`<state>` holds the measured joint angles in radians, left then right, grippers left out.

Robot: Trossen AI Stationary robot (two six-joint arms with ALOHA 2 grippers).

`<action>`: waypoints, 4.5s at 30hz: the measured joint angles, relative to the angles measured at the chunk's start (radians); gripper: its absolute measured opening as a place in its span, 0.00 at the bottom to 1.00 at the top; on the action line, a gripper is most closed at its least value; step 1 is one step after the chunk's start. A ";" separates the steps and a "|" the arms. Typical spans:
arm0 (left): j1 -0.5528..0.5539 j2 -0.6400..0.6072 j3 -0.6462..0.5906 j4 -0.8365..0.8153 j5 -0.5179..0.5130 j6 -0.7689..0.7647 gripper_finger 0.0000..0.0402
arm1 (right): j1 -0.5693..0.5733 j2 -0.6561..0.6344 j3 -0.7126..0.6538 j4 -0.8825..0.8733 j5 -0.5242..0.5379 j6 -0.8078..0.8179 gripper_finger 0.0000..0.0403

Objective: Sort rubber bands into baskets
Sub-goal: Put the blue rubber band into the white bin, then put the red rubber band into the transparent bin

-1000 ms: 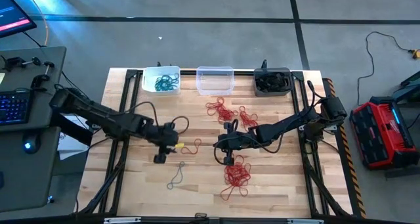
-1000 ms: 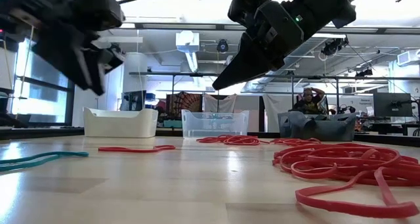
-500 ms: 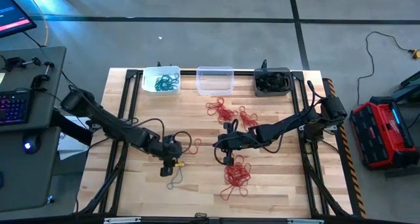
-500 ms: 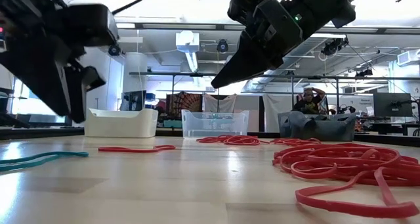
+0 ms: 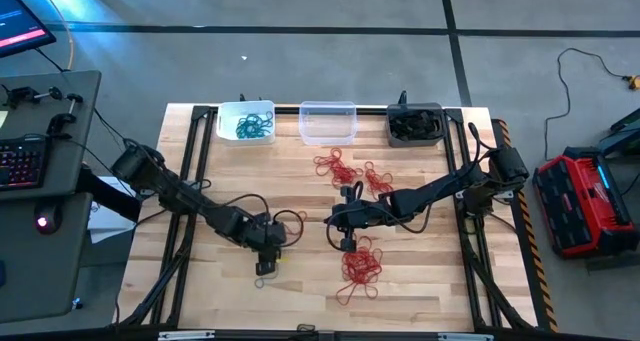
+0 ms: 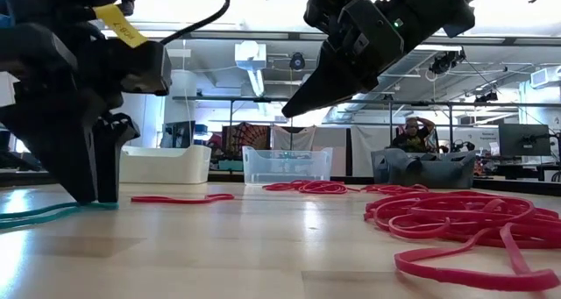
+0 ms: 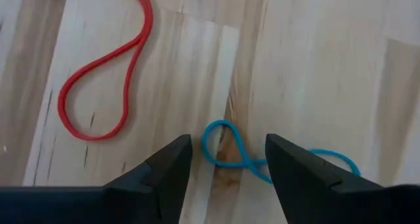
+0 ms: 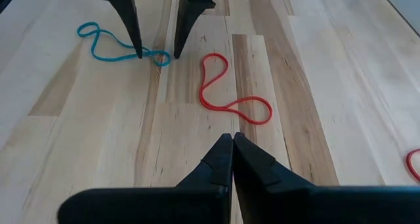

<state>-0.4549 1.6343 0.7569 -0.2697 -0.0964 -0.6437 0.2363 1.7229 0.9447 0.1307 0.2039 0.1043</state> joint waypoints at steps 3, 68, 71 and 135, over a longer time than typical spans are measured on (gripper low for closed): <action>-0.009 0.020 0.009 -0.009 -0.033 0.000 0.44 | 0.000 0.000 0.000 -0.001 0.000 -0.002 0.00; 1.157 -0.503 0.156 -0.454 -0.238 0.839 0.00 | -0.001 0.000 0.000 0.017 0.037 -0.033 0.00; 1.235 -0.489 0.156 -0.423 -0.204 0.886 0.00 | -0.001 0.000 0.000 0.017 0.037 -0.034 0.00; 1.322 -0.135 0.087 -0.120 0.027 0.882 0.25 | -0.069 0.000 0.000 0.016 0.035 0.123 0.00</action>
<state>0.8675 1.4998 0.8436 -0.3897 -0.0692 0.2382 0.1677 1.7229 0.9447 0.1467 0.2385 0.2276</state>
